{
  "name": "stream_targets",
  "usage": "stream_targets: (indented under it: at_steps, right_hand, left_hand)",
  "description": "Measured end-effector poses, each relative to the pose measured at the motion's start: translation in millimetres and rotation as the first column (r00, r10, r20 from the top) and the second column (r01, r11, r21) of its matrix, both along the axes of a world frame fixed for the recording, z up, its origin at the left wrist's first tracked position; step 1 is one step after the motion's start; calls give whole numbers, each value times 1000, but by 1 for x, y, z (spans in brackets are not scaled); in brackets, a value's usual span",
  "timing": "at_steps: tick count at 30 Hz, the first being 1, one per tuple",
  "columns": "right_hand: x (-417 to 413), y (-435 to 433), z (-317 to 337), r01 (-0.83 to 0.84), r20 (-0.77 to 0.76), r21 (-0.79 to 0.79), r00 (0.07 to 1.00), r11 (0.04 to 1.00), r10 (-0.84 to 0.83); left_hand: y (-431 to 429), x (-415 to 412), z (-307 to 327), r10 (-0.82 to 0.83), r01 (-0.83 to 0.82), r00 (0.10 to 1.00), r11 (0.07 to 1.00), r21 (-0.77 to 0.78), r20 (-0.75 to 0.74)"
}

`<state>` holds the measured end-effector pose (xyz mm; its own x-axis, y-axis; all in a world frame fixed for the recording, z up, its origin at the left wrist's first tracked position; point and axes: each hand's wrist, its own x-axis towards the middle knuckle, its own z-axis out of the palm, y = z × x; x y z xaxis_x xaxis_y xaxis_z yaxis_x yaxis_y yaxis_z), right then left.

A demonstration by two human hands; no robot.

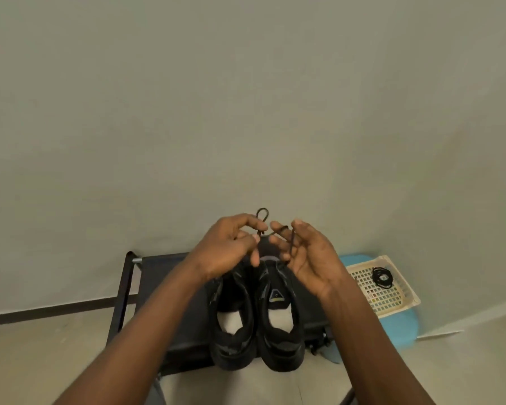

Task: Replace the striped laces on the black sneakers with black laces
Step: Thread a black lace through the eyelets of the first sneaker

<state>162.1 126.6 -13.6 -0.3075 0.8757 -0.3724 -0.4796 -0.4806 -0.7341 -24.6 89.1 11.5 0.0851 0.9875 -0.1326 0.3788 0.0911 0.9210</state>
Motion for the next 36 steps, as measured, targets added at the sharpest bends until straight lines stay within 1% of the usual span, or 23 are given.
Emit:
stream_targets:
  at_steps: [2, 4, 5, 8, 9, 10, 11, 12, 13, 14, 15, 17, 18, 20, 22, 23, 25, 28, 29, 33, 36]
  right_hand:
    - [11, -6, -20, 123, 15, -8, 992, 992, -123]
    - [16, -7, -35, 163, 114, 30, 980, 986, -166]
    - [17, -6, -40, 157, 173, 52, 971, 986, -164]
    - [8, 1, -40, 125, 249, 109, 957, 986, -149]
    - [4, 5, -40, 115, 323, 140, 933, 983, -155]
    - [2, 8, -41, 98, 443, 190, 879, 977, -174]
    - [2, 11, -45, 68, 591, 258, 778, 964, -213]
    - [5, 14, -50, 12, 726, 315, 641, 949, -249]
    - [9, 17, -57, -77, 835, 326, 491, 942, -249]
    - [14, 20, -63, -174, 904, 283, 378, 943, -201]
    - [19, 23, -69, -255, 942, 204, 316, 945, -118]
    - [22, 27, -83, -363, 967, 42, 249, 931, 54]
    - [21, 29, -90, -397, 973, -17, 205, 918, 106]
    - [18, 31, -102, -429, 987, -68, 106, 901, 124]
    - [17, 33, -108, -422, 996, -60, 29, 905, 80]
    - [18, 35, -108, -416, 998, -46, 9, 908, 54]
    - [19, 37, -107, -413, 1000, -10, 22, 911, 20]
    - [20, 38, -103, -363, 991, 16, 127, 932, 33]
    - [20, 39, -101, -334, 988, 10, 147, 943, 42]
    - [17, 38, -99, -244, 987, -18, 152, 970, 56]
    - [15, 39, -100, -190, 986, 6, 166, 982, 26]
  left_hand:
    - [-15, -3, -35, 125, -123, 990, 992, 39, -60]
    - [-23, -6, -64, 210, -205, 970, 977, 52, -126]
    - [-26, -5, -76, 214, -210, 965, 977, 41, -153]
    - [-22, 7, -94, 144, -135, 951, 989, 52, -272]
    - [-18, 12, -98, 124, -112, 941, 992, 57, -315]
    - [-12, 16, -102, 116, -102, 926, 993, 56, -359]
    - [-6, 19, -105, 122, -108, 912, 993, 56, -392]
    - [-1, 20, -108, 135, -125, 899, 991, 52, -416]
    - [3, 21, -114, 153, -149, 894, 988, 44, -421]
    - [6, 21, -117, 173, -174, 894, 984, 34, -414]
    - [8, 21, -121, 187, -194, 894, 981, 23, -406]
    - [10, 21, -126, 171, -182, 886, 983, 16, -431]
    - [11, 22, -129, 145, -159, 878, 987, 6, -456]
    - [13, 23, -131, 121, -143, 872, 990, -9, -474]
    - [15, 20, -132, 151, -180, 891, 983, -26, -429]
    - [17, 19, -133, 161, -192, 901, 981, -37, -404]
    - [17, 19, -131, 126, -164, 896, 985, -53, -426]
    - [14, 30, -128, 39, -86, 814, 995, -54, -580]
    - [14, 33, -129, 31, -71, 781, 997, -39, -624]
    - [16, 35, -129, 41, -88, 745, 995, -37, -666]
    - [14, 41, -129, 85, -107, 711, 994, 12, -698]
